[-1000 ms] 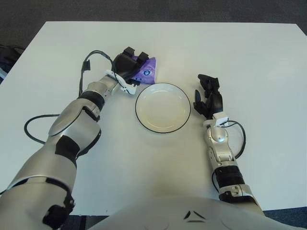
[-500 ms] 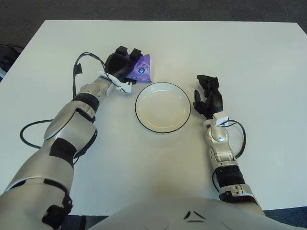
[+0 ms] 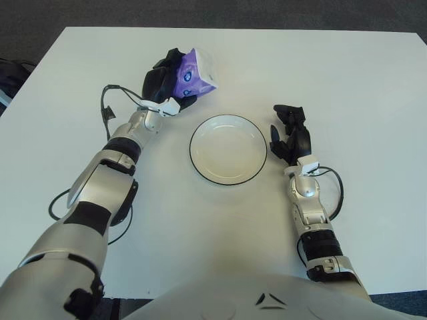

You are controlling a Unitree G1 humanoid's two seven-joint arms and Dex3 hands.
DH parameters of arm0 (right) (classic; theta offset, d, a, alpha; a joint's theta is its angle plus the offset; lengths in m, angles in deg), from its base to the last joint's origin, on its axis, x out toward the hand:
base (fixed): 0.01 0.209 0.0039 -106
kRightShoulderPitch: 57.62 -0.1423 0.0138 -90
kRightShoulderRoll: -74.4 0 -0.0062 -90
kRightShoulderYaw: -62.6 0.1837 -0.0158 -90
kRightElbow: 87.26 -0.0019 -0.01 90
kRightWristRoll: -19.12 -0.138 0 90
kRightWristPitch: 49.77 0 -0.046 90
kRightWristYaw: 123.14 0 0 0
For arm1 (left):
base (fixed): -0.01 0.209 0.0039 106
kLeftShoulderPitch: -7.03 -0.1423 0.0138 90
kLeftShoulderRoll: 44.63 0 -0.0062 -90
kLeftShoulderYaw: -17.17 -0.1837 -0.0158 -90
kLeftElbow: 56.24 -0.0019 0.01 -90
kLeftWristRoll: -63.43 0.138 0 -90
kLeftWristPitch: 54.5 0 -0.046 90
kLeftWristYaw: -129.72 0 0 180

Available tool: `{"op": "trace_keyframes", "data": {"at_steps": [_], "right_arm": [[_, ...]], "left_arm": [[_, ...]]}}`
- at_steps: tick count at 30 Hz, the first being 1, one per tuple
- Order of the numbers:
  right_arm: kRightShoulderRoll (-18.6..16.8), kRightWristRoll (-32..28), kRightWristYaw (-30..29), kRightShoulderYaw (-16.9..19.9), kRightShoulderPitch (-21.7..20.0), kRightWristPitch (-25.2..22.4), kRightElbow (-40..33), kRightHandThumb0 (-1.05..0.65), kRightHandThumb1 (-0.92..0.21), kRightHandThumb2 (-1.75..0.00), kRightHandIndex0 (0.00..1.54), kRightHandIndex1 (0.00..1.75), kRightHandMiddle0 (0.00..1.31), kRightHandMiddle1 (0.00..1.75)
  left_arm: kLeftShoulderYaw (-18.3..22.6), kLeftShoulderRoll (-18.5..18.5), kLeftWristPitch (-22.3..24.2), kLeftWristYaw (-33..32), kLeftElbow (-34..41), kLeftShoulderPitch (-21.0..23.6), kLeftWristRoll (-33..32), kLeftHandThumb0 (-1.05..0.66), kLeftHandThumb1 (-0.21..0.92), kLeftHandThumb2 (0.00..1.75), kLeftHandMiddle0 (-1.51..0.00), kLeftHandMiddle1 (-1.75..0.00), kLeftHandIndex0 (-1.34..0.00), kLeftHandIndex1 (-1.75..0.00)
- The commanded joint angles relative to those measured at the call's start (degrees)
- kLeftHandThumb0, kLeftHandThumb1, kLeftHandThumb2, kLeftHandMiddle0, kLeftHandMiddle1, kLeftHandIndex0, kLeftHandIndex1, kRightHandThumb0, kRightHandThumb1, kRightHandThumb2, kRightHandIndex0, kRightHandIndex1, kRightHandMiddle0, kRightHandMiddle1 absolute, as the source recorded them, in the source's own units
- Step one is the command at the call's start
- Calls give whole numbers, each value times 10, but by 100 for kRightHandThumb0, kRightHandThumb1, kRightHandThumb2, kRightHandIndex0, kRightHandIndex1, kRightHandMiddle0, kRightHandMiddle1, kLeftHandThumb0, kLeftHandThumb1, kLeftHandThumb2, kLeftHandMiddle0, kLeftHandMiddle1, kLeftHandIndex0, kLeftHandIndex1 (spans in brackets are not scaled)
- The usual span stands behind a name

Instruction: Put the tissue paper into the plate.

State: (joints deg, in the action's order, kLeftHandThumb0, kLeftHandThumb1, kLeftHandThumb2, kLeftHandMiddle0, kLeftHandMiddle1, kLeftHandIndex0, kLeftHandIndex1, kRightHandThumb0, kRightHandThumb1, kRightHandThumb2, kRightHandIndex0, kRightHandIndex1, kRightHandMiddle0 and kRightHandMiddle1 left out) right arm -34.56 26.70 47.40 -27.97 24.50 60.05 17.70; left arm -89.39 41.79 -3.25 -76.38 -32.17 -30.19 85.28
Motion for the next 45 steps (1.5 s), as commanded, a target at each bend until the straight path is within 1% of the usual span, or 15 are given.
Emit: {"op": "trace_keyframes", "data": {"at_steps": [1,5,9,10,11,13,15,20,22,27,30,33,36,42,45], "right_arm": [[5,-1,3,2,53,-34,63,-66,-91,-54,32,74,9,125],[4,-2,3,1,52,-31,67,-65,-90,-54,32,76,9,125],[3,-1,1,-1,52,-27,69,-64,-89,-54,32,77,8,125],[3,-2,2,-1,53,-27,69,-64,-88,-56,32,77,8,126],[2,-2,2,-1,53,-27,70,-63,-84,-61,32,78,7,126],[2,-6,7,-2,52,-26,77,-63,-83,-61,32,78,7,126],[3,-7,10,-2,51,-25,83,-64,-83,-62,31,78,7,126],[6,-7,15,-1,50,-22,91,-61,-83,-63,29,77,5,125],[7,-8,16,0,49,-19,96,-60,-83,-63,28,76,4,124],[6,-9,16,1,47,-11,103,-59,-83,-65,28,75,3,123],[5,-9,13,3,47,-10,105,-58,-83,-65,28,75,3,123],[3,-10,11,3,47,-11,105,-57,-81,-67,28,75,4,123],[2,-8,8,4,47,-12,105,-56,-79,-69,28,76,5,123],[1,-1,-3,3,45,-14,108,-55,-77,-72,29,78,6,123],[0,1,-8,2,43,-14,112,-55,-77,-73,29,78,6,124]], "left_arm": [[31,10,-7,36,14,-11,-33,-47,29,134,-121,-175,-62,-175],[42,12,-7,57,33,-13,-36,-47,29,134,-121,-175,-62,-175],[39,8,-14,62,56,-19,-21,-48,29,135,-121,-175,-63,-175],[35,5,-20,61,64,-21,-13,-48,29,135,-121,-175,-63,-175],[32,2,-23,60,70,-23,-7,-48,28,135,-121,-175,-63,-175],[17,-10,-45,45,102,-23,33,-48,28,136,-121,-175,-64,-175],[9,-15,-55,36,127,-21,58,-48,27,137,-121,-175,-64,-175],[6,-11,-57,34,175,-22,86,-48,27,138,-121,-175,-65,-175],[5,-10,-63,44,194,-25,90,-48,27,138,-121,-175,-65,-175],[3,-7,-88,83,231,-39,76,-48,26,138,-121,-175,-65,-175],[-6,-10,-120,117,247,-48,66,-48,26,138,-120,-175,-65,-175],[-13,-14,-139,147,268,-56,65,-49,26,138,-120,-175,-65,-175],[-16,-21,-151,174,278,-57,64,-49,26,138,-120,-175,-65,-175],[-34,-52,-173,261,326,-57,61,-49,26,138,-119,-175,-65,-175],[-37,-59,-185,286,345,-60,61,-48,27,137,-119,-175,-64,-175]]}}
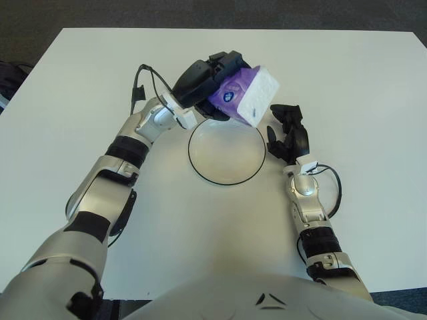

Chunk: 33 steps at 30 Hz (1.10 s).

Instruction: Put the tissue paper into the plate.

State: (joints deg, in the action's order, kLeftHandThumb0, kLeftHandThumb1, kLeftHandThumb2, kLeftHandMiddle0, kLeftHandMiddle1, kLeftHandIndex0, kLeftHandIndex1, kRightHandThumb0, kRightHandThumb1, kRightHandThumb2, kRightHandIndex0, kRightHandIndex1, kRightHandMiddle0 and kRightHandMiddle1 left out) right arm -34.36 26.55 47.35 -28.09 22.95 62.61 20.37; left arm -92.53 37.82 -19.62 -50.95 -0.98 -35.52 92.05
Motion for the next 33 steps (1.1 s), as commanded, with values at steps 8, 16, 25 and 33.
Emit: {"op": "trace_keyframes", "data": {"at_steps": [8,16,25,33], "right_arm": [[-4,8,-18,-3,57,-36,89,-58,-76,-73,31,82,7,126],[1,17,-23,-14,56,-35,89,-62,-79,-69,31,91,7,131],[4,15,-21,-15,55,-41,89,-64,-80,-68,30,92,5,128],[2,21,-33,-16,55,-47,88,-64,-81,-66,28,85,2,125]], "left_arm": [[-13,-36,-12,102,111,-21,-21,-48,29,134,-119,-175,-63,-175],[-22,-62,17,201,173,-25,-60,-48,28,135,-119,-175,-63,-175],[-26,-84,44,286,206,-15,-72,-48,27,136,-118,-175,-64,-175],[-24,-90,30,288,202,-18,-34,-48,27,137,-116,-175,-64,-175]]}}
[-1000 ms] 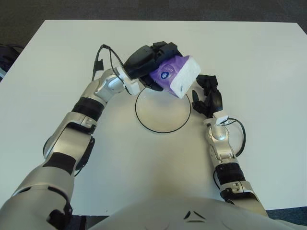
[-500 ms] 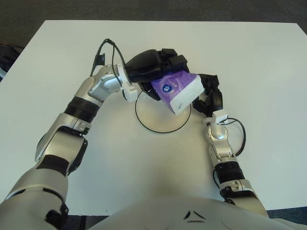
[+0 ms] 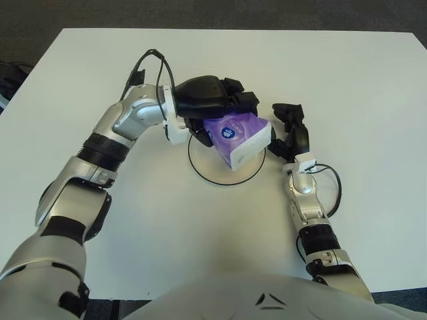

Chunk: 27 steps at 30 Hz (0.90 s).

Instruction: Put the tissue paper into the plate.

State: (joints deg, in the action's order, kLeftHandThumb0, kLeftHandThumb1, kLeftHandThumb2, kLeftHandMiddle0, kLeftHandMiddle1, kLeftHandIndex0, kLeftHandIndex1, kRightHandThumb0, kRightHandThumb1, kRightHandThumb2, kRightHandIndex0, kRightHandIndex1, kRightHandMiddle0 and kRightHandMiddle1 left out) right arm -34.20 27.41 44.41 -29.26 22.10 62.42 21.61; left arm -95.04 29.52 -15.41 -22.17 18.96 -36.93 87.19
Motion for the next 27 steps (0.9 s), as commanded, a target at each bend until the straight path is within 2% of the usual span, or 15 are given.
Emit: {"op": "trace_keyframes", "data": {"at_steps": [1,14,27], "right_arm": [[1,12,-4,-4,64,-48,75,-64,-81,-66,28,84,2,125],[-3,-3,3,3,63,-48,79,-60,-80,-68,30,77,3,125],[-5,-13,8,6,66,-39,82,-55,-74,-74,32,77,6,125]], "left_arm": [[1,-7,-19,-5,-1,-2,26,-48,27,137,-116,-175,-64,-175],[9,-7,-63,-74,-32,20,143,-49,26,138,-116,-175,-65,-175],[1,-11,-46,-150,-59,37,239,-48,28,135,-116,-175,-63,-175]]}}
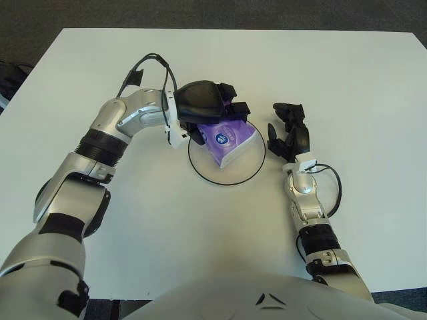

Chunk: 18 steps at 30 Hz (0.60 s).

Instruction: Put the tissue paper into the plate.

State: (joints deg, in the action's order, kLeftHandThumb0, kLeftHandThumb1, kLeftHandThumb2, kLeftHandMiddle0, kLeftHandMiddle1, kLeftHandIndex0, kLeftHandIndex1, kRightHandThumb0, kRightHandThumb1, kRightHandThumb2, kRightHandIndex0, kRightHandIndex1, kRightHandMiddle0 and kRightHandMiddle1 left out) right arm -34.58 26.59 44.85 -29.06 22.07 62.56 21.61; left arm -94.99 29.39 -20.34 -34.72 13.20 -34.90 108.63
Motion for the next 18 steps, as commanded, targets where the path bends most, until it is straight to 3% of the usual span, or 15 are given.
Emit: {"op": "trace_keyframes", "data": {"at_steps": [1,18], "right_arm": [[-2,-4,3,4,67,-40,82,-55,-74,-75,32,78,6,125],[-1,0,0,3,68,-36,84,-57,-73,-76,34,80,5,126]], "left_arm": [[0,-10,4,-29,-4,18,30,-48,29,135,-116,-175,-63,-175],[-6,-4,3,-73,-31,21,31,-47,31,132,-115,-175,-61,-175]]}}
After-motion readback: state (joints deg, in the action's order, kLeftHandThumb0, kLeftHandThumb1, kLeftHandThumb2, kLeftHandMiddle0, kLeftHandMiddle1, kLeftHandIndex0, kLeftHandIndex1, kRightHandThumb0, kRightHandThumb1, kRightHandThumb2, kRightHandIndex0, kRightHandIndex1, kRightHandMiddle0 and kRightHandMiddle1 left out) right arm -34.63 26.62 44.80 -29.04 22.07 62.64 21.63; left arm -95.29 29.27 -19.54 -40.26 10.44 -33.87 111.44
